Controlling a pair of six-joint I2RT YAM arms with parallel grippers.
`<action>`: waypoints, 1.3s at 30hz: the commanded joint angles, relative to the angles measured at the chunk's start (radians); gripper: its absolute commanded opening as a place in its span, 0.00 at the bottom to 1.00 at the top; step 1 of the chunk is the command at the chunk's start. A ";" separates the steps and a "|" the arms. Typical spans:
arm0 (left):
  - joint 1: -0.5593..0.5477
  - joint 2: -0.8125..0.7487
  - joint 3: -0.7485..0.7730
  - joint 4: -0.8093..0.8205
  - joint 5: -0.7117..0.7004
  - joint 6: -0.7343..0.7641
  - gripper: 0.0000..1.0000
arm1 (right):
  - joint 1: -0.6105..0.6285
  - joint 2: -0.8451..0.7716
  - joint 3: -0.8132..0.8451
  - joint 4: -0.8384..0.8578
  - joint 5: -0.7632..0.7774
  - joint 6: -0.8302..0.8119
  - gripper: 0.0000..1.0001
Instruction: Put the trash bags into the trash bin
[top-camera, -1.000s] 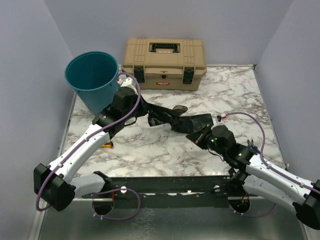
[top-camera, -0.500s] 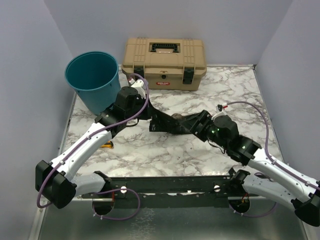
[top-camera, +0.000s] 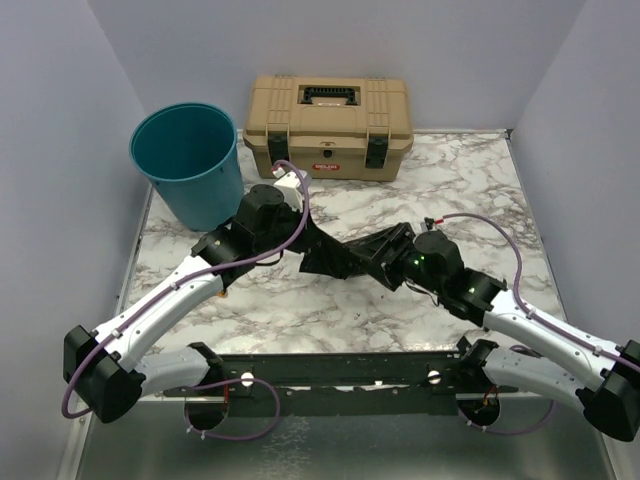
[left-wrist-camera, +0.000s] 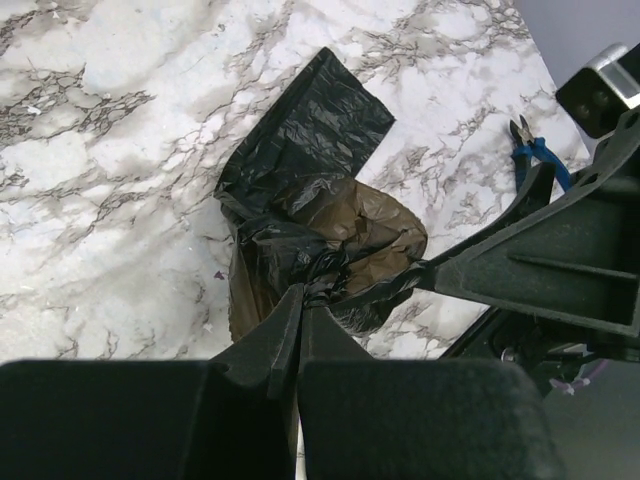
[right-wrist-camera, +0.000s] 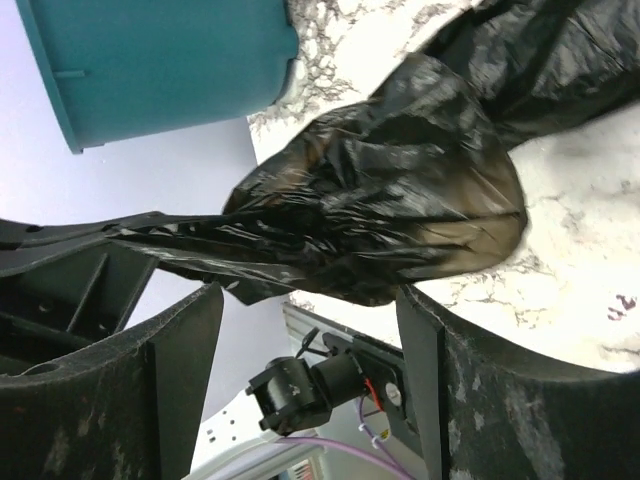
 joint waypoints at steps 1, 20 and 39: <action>-0.007 -0.024 -0.012 0.016 -0.045 0.027 0.00 | -0.002 -0.046 -0.051 0.026 -0.016 0.108 0.74; -0.083 -0.069 -0.057 0.147 -0.078 -0.002 0.00 | -0.002 0.011 -0.123 0.105 -0.033 0.627 0.66; -0.094 -0.068 -0.059 0.093 -0.122 0.065 0.00 | -0.002 -0.141 -0.153 -0.003 0.053 0.570 0.74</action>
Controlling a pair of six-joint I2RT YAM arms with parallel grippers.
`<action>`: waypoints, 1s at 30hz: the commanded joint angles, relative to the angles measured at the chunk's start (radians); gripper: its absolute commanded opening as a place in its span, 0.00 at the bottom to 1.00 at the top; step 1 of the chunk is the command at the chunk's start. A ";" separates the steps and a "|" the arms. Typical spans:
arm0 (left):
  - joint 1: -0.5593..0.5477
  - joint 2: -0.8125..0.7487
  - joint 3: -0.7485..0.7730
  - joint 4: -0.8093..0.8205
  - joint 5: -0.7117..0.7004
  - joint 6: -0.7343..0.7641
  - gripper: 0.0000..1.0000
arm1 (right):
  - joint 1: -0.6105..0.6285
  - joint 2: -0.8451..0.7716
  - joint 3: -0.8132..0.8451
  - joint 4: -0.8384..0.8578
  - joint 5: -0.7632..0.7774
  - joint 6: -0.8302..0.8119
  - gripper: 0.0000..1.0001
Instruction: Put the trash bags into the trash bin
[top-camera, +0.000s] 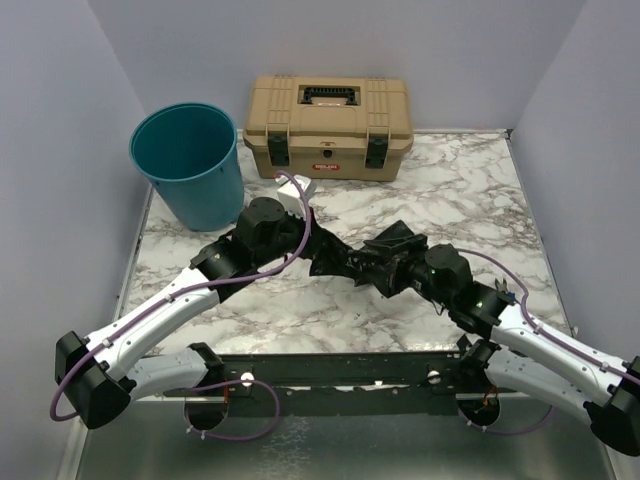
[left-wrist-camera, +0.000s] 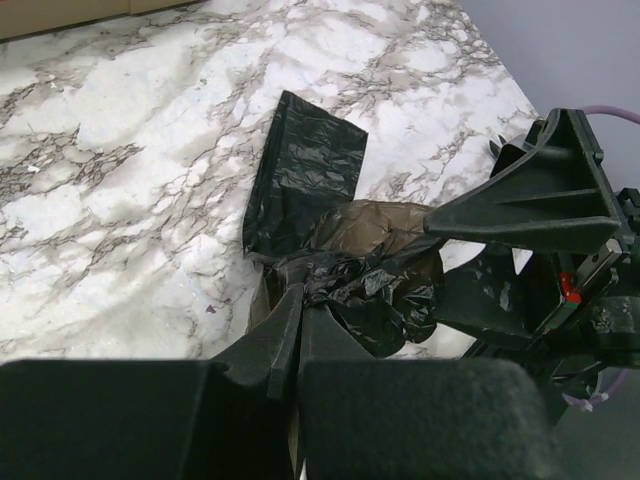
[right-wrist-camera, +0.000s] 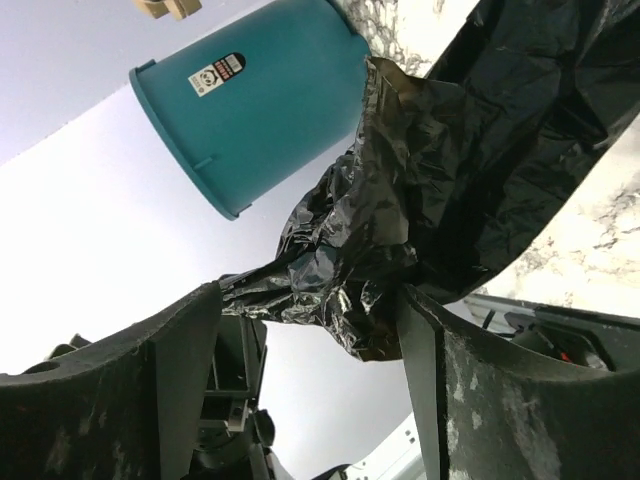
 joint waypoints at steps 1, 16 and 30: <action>-0.004 0.004 0.005 -0.024 -0.015 0.032 0.00 | -0.001 -0.016 -0.008 -0.078 0.025 -0.021 0.74; -0.004 -0.042 0.025 -0.057 -0.053 0.157 0.00 | -0.002 -0.071 0.125 -0.364 0.134 -0.180 0.51; -0.004 -0.045 0.046 -0.057 -0.011 0.174 0.00 | -0.001 0.033 0.160 -0.304 0.043 -0.193 0.42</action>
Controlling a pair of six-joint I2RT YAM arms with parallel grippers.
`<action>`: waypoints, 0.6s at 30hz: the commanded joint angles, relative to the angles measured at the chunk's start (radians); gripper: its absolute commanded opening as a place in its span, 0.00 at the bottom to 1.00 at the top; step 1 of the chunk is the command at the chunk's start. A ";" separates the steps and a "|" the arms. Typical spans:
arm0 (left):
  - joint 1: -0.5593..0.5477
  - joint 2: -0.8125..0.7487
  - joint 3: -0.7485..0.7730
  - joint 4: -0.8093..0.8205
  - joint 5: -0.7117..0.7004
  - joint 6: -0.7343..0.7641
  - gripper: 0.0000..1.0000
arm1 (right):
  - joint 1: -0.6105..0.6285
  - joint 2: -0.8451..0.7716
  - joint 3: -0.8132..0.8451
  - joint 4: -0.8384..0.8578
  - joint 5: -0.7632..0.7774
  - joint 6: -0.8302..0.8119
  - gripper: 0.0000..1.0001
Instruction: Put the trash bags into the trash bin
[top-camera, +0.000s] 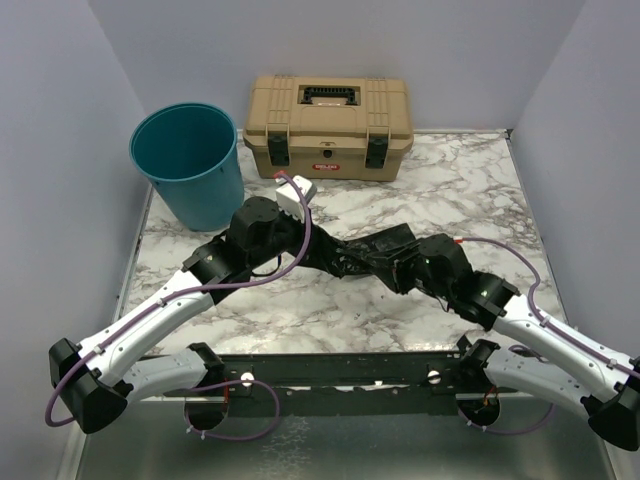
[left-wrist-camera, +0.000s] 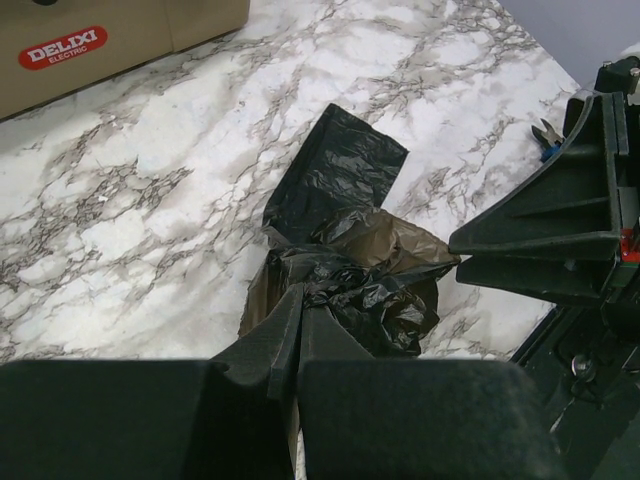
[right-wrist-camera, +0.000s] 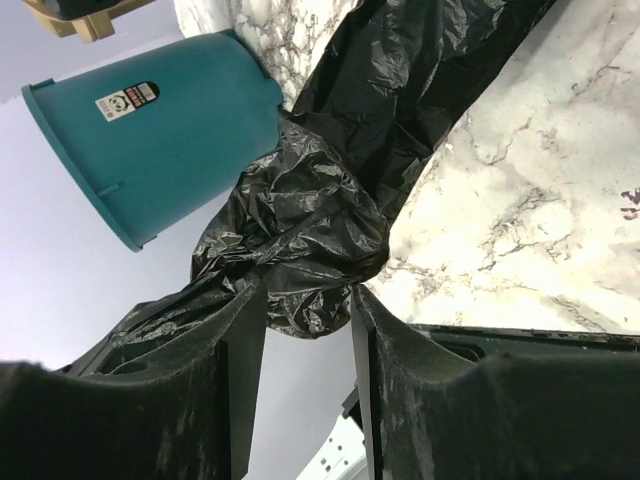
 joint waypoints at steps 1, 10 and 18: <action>-0.005 -0.014 0.020 -0.008 0.027 0.012 0.00 | -0.001 -0.005 -0.006 0.030 -0.004 -0.001 0.42; -0.005 -0.022 0.019 -0.008 0.023 0.006 0.00 | -0.002 0.010 -0.024 0.058 -0.042 0.018 0.39; -0.005 -0.027 0.018 -0.006 0.062 0.010 0.00 | -0.002 0.023 -0.052 0.142 -0.010 0.021 0.28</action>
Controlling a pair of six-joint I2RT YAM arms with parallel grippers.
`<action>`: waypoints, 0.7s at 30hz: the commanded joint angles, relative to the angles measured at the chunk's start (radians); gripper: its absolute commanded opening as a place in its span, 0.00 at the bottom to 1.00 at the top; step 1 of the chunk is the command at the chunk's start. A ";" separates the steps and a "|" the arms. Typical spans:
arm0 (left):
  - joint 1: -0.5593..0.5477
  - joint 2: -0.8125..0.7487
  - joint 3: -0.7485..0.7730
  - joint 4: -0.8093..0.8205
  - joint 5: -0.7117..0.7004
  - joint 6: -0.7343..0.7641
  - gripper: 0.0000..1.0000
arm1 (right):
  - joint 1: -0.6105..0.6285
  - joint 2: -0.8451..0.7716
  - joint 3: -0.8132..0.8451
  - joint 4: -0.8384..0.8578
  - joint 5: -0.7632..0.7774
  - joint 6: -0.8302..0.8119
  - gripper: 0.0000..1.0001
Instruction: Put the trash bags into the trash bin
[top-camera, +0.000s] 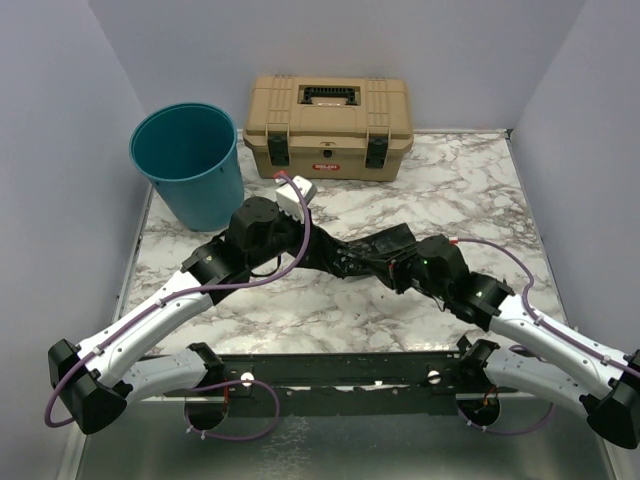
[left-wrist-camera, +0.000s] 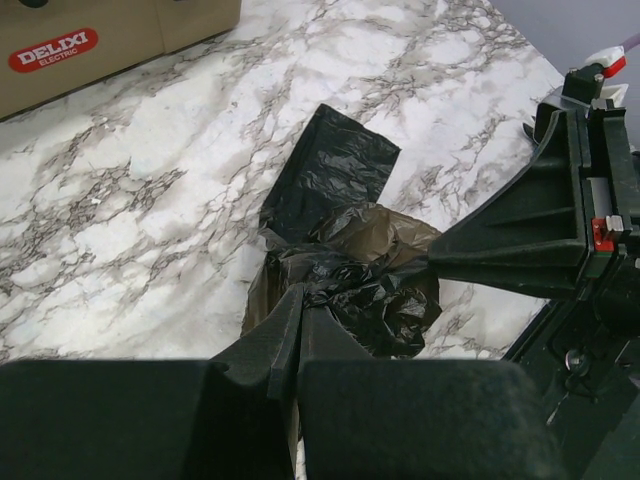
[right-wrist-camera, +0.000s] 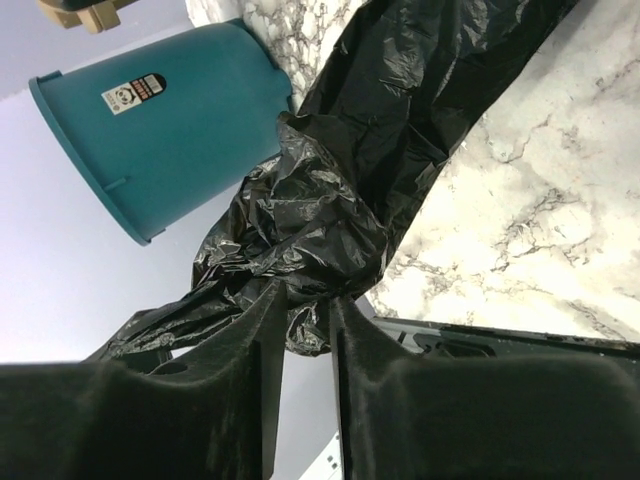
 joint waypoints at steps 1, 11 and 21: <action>-0.005 -0.024 0.015 -0.006 0.045 0.007 0.00 | -0.002 0.016 -0.006 0.056 0.020 0.002 0.23; -0.004 -0.055 0.000 -0.004 0.038 0.010 0.00 | -0.017 0.011 -0.036 0.084 0.038 -0.003 0.01; -0.005 -0.069 -0.002 -0.041 -0.021 -0.022 0.19 | -0.117 -0.092 0.053 -0.108 0.163 -0.303 0.00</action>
